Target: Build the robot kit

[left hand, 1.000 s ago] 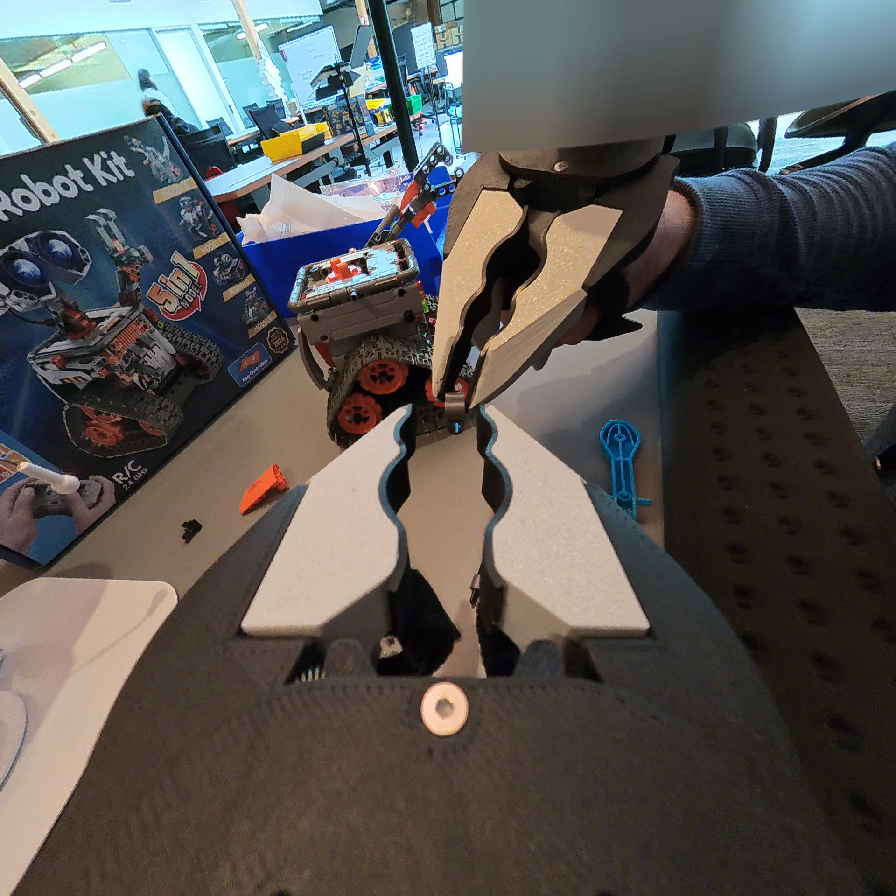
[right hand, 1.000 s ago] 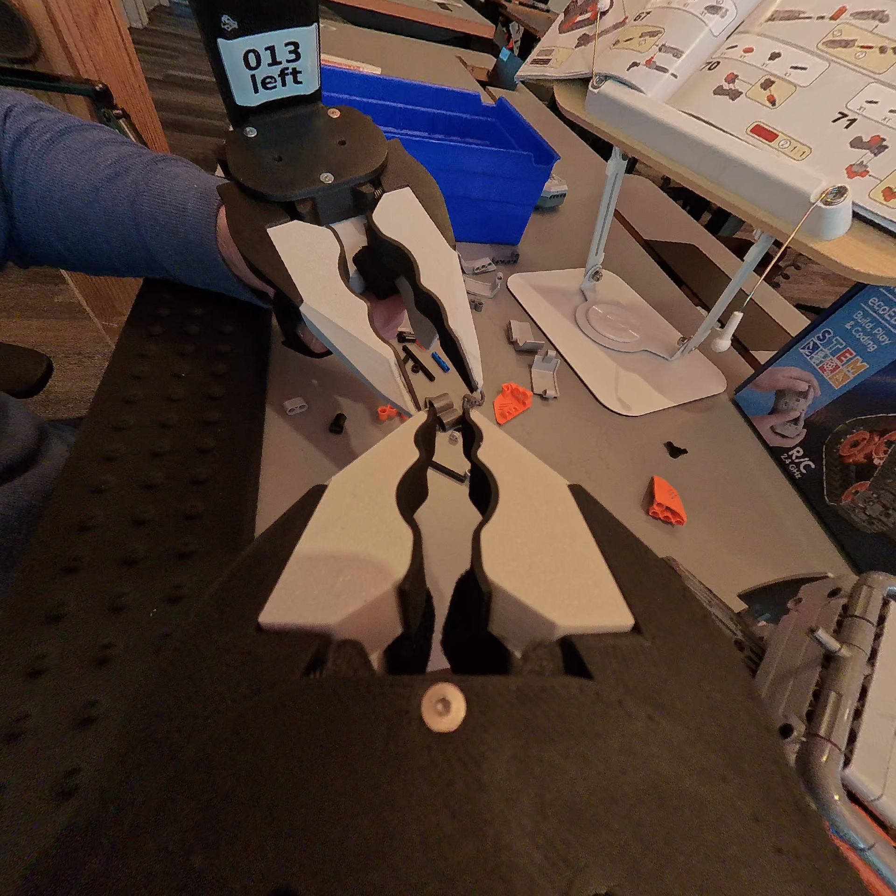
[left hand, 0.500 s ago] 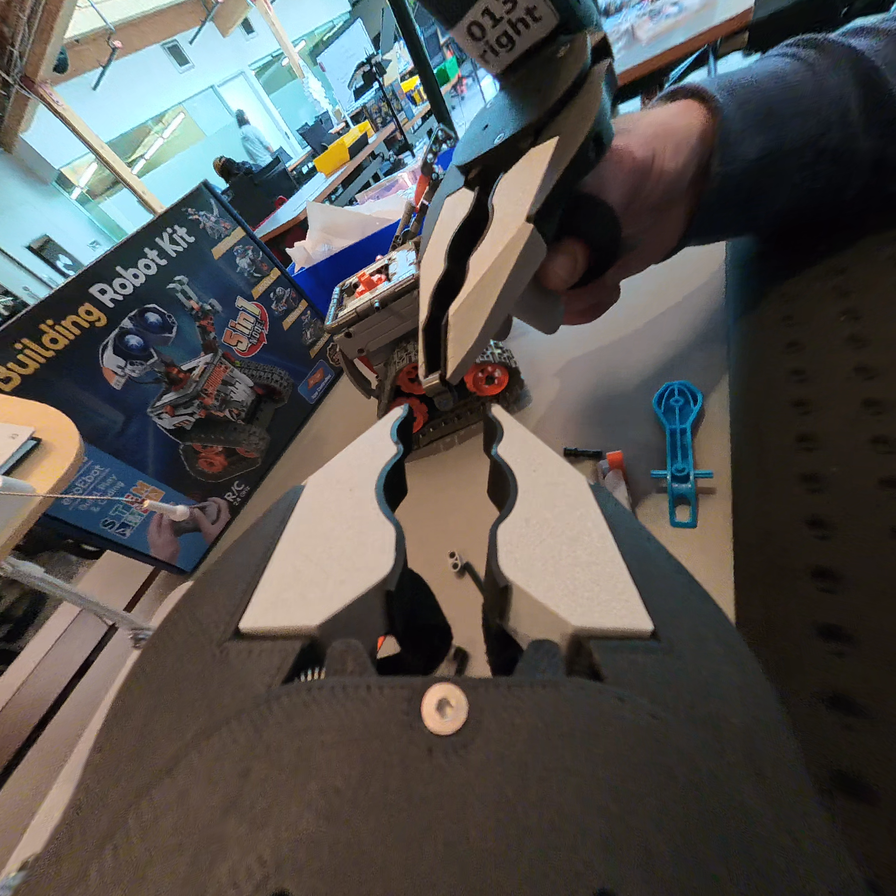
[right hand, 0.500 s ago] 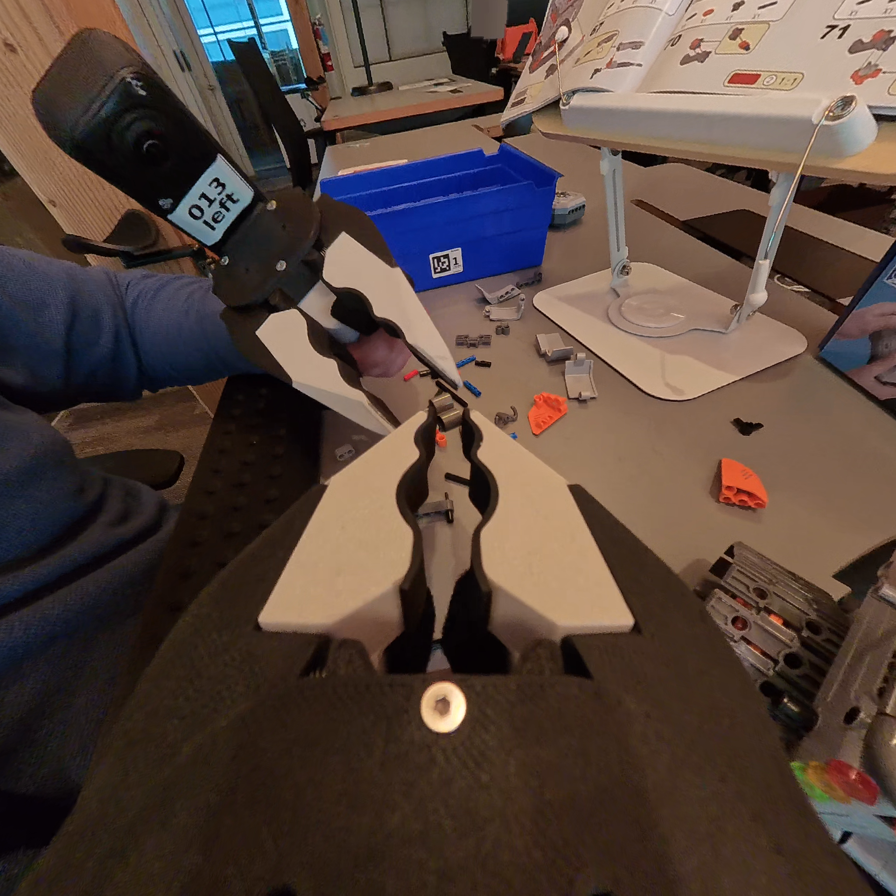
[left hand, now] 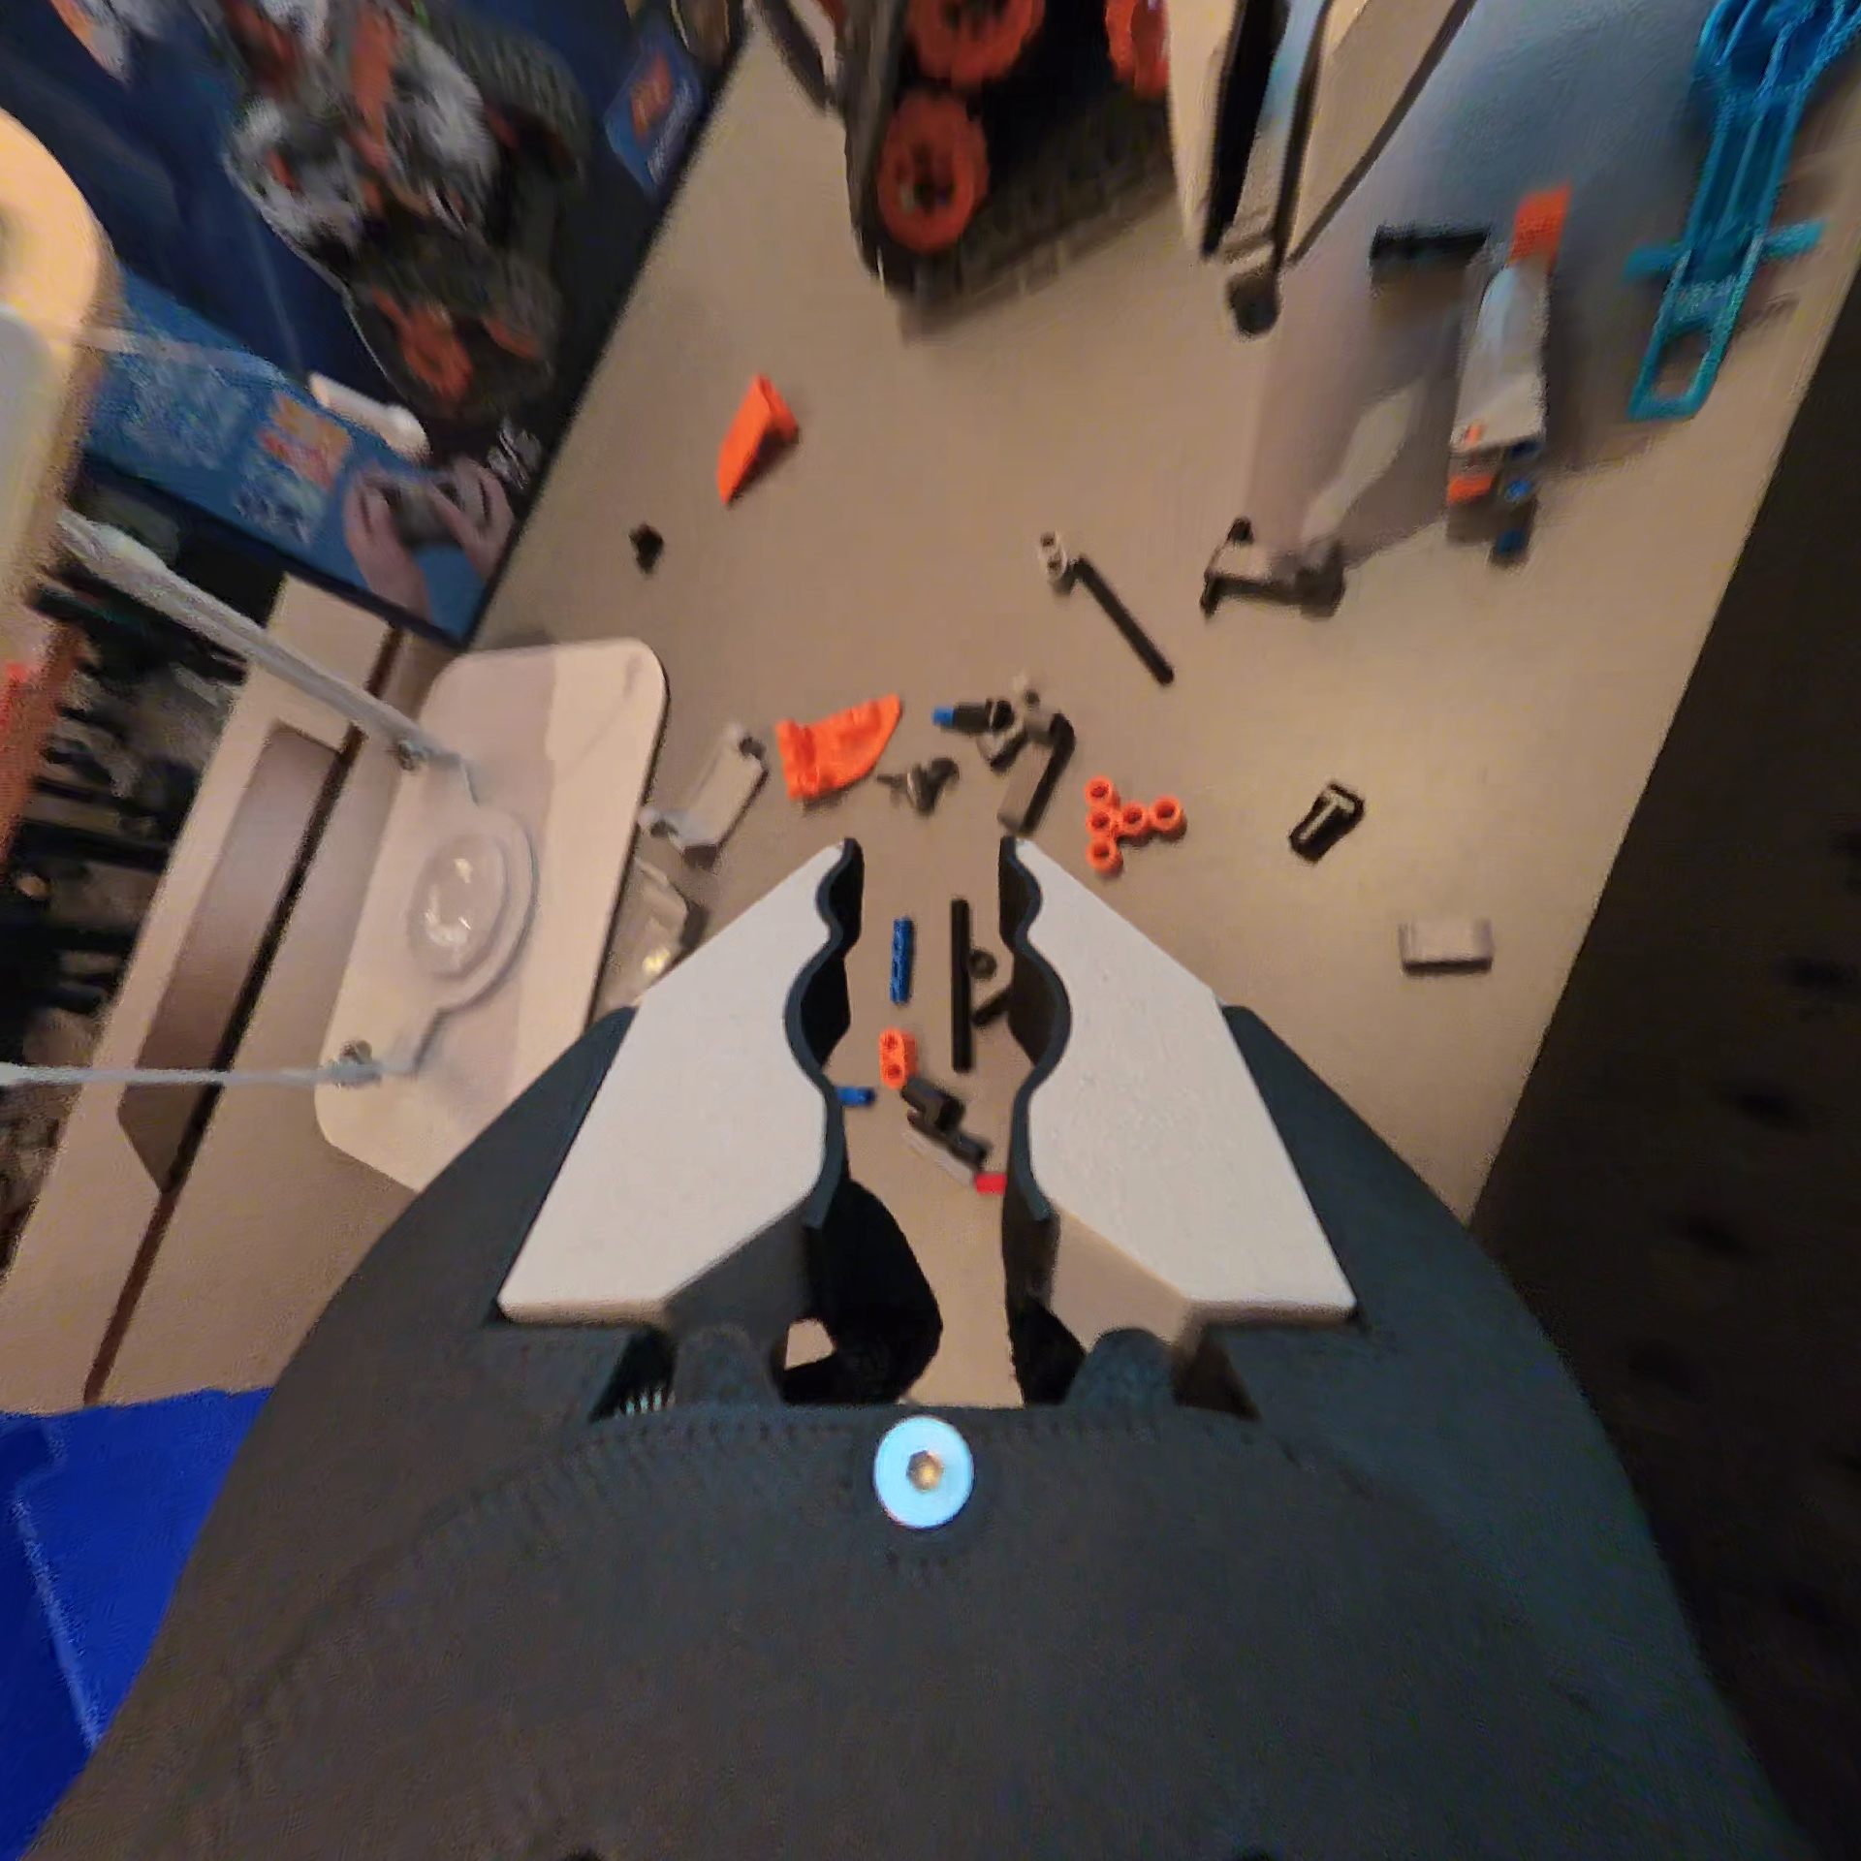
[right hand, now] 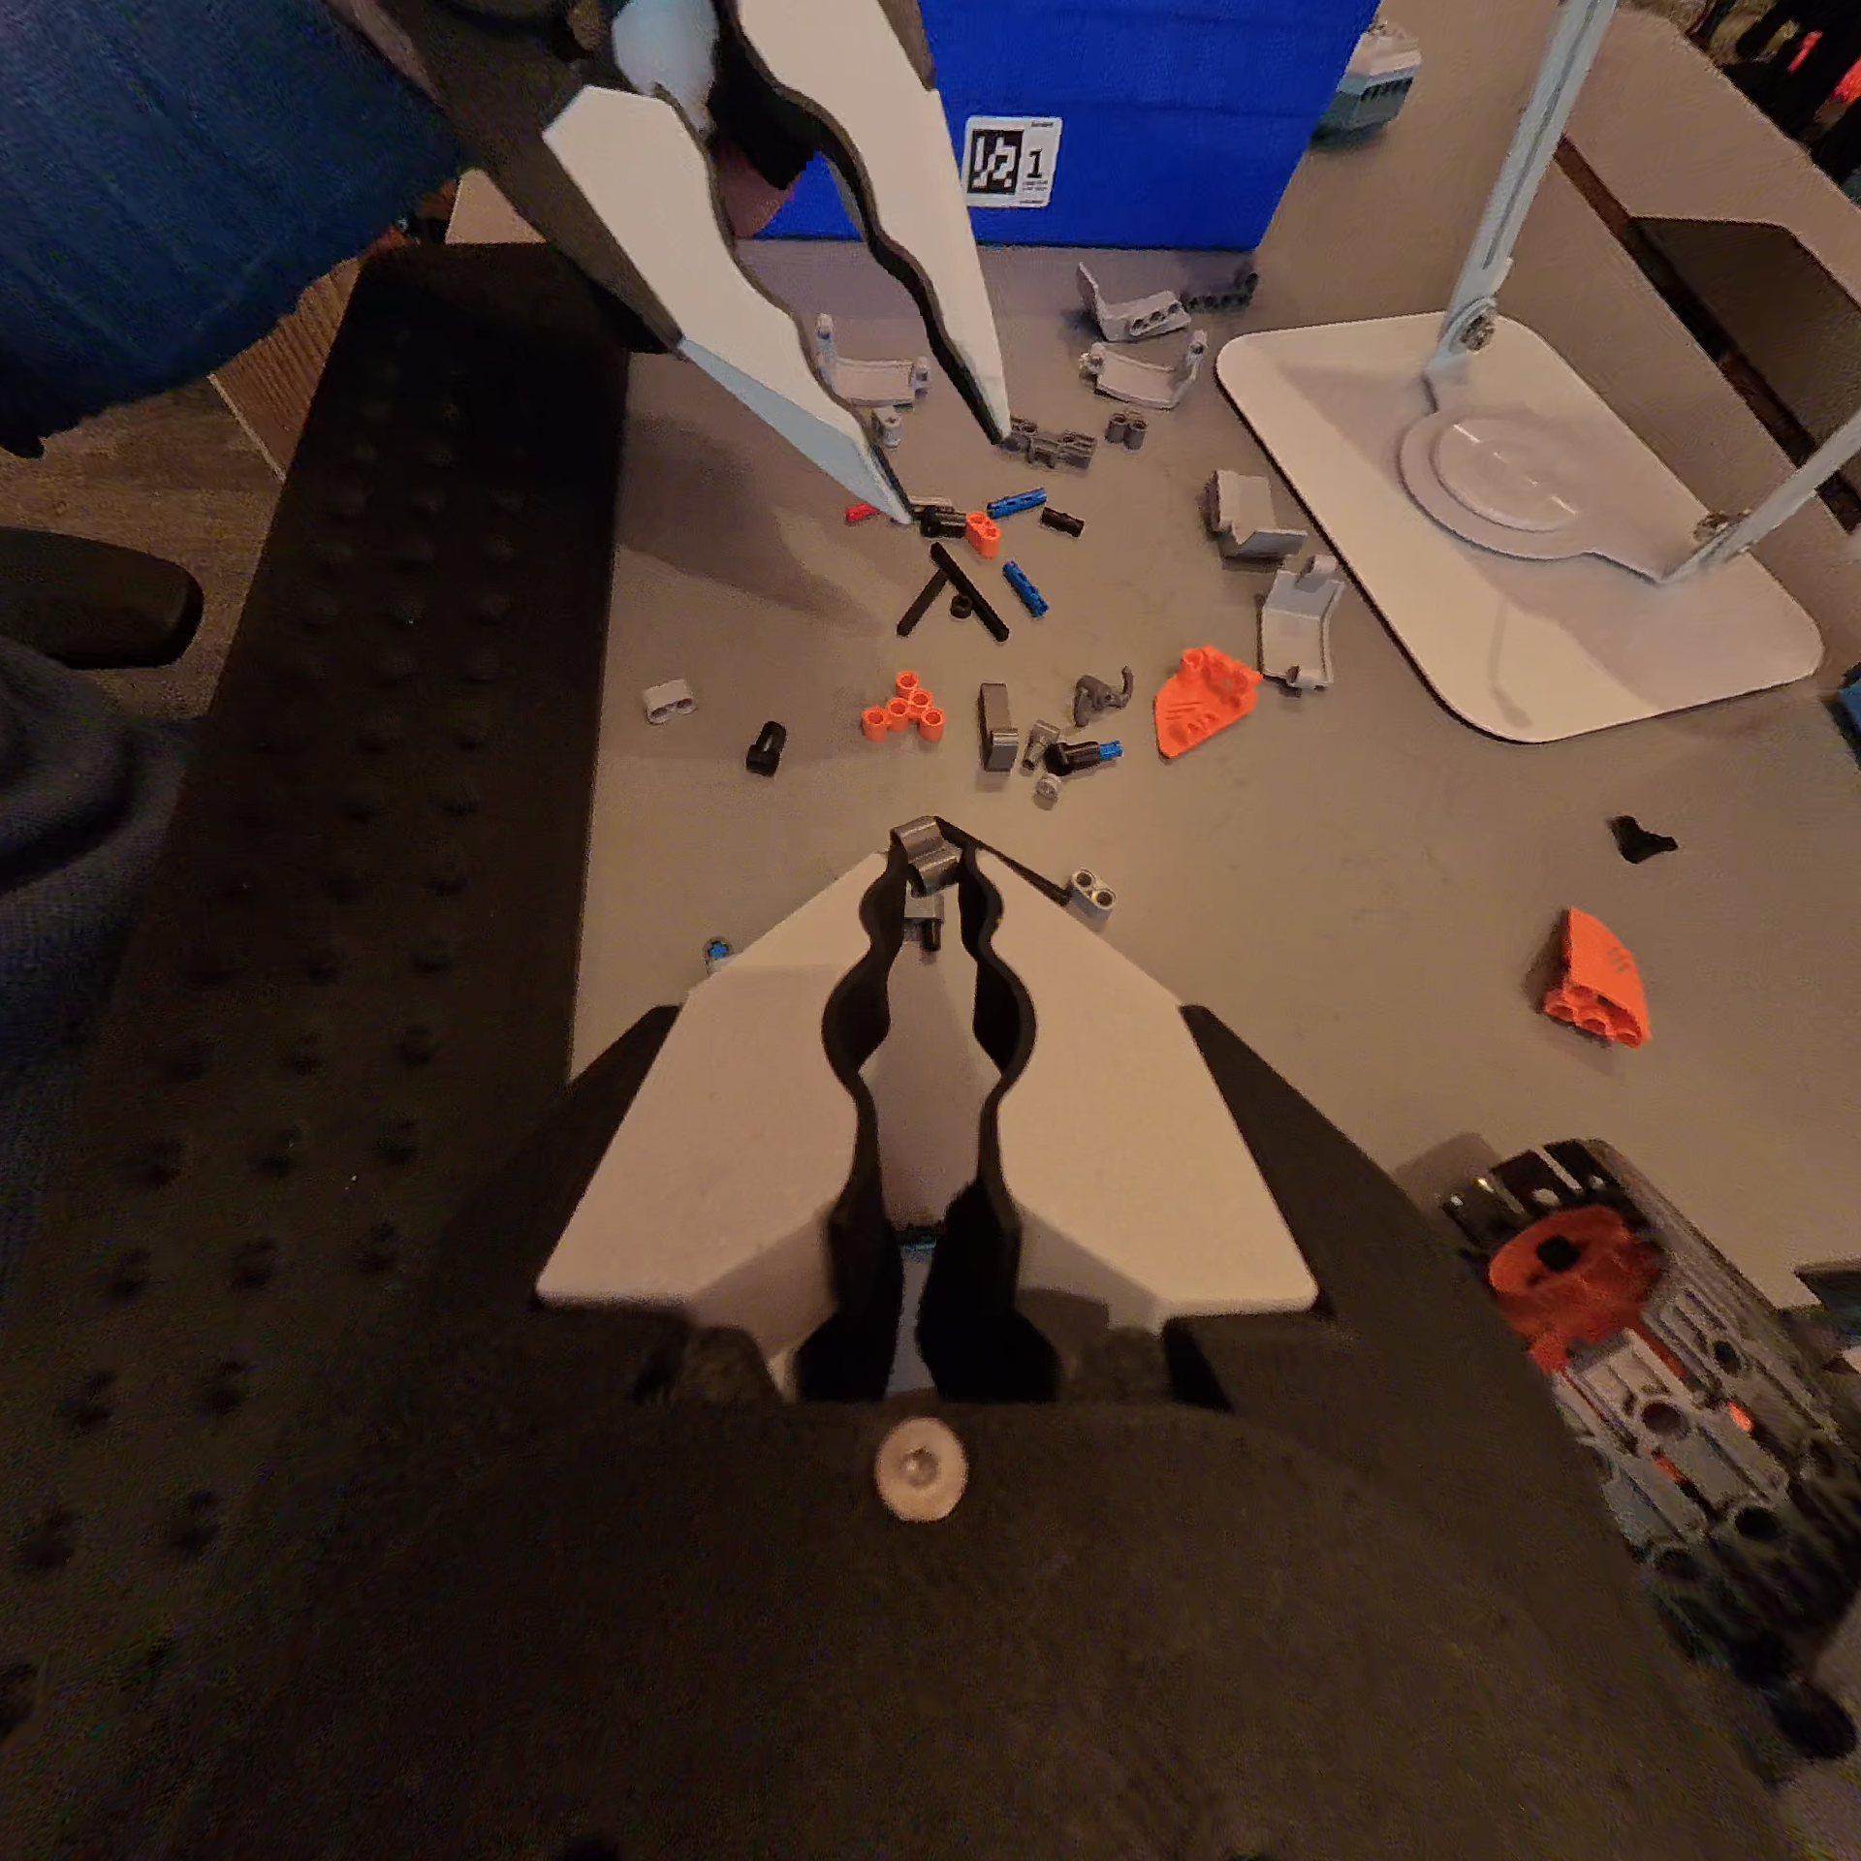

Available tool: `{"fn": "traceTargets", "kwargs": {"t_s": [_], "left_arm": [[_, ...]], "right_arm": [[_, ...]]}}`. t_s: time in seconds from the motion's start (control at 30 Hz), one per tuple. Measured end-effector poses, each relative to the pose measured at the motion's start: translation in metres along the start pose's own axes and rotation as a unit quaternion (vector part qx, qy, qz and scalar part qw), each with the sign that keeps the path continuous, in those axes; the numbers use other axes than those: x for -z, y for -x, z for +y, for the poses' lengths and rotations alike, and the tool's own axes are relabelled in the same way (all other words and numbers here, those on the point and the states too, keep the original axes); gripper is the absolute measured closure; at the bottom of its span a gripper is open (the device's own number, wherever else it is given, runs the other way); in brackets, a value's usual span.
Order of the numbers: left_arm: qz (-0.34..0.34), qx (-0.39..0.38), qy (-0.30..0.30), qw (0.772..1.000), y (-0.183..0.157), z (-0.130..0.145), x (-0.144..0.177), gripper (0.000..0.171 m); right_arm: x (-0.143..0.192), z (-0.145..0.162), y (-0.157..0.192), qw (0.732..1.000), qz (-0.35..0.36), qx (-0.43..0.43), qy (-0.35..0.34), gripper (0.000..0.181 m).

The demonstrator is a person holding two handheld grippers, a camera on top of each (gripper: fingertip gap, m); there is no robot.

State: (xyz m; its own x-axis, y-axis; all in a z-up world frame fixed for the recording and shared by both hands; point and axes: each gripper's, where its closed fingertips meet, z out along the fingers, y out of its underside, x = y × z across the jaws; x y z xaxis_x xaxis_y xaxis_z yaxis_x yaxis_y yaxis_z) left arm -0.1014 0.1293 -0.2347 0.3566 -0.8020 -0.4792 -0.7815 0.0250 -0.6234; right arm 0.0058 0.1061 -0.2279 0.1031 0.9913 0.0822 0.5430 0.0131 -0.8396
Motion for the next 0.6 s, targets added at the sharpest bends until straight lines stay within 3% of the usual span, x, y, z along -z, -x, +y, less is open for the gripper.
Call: {"fn": "traceTargets", "kwargs": {"t_s": [0.13,0.3,0.4,0.47,0.6], "left_arm": [[0.017,0.01,0.043,0.999,-0.001,0.023,-0.002,0.146],[0.042,0.015,0.019,0.999,0.001,0.013,-0.012,0.146],[0.033,-0.001,0.049,0.998,0.011,0.018,-0.017,0.147],[0.006,0.008,0.071,0.997,0.028,0.022,-0.004,0.147],[-0.055,0.022,0.118,0.991,0.06,0.041,0.053,0.148]], "right_arm": [[-0.012,0.005,0.016,0.998,-0.031,0.026,0.039,0.174],[-0.029,0.003,0.032,0.994,-0.061,0.052,0.072,0.174],[-0.038,0.001,0.039,0.992,-0.082,0.053,0.083,0.173],[-0.044,0.003,0.045,0.989,-0.097,0.058,0.097,0.173],[-0.053,0.012,0.056,0.98,-0.136,0.065,0.133,0.173]]}}
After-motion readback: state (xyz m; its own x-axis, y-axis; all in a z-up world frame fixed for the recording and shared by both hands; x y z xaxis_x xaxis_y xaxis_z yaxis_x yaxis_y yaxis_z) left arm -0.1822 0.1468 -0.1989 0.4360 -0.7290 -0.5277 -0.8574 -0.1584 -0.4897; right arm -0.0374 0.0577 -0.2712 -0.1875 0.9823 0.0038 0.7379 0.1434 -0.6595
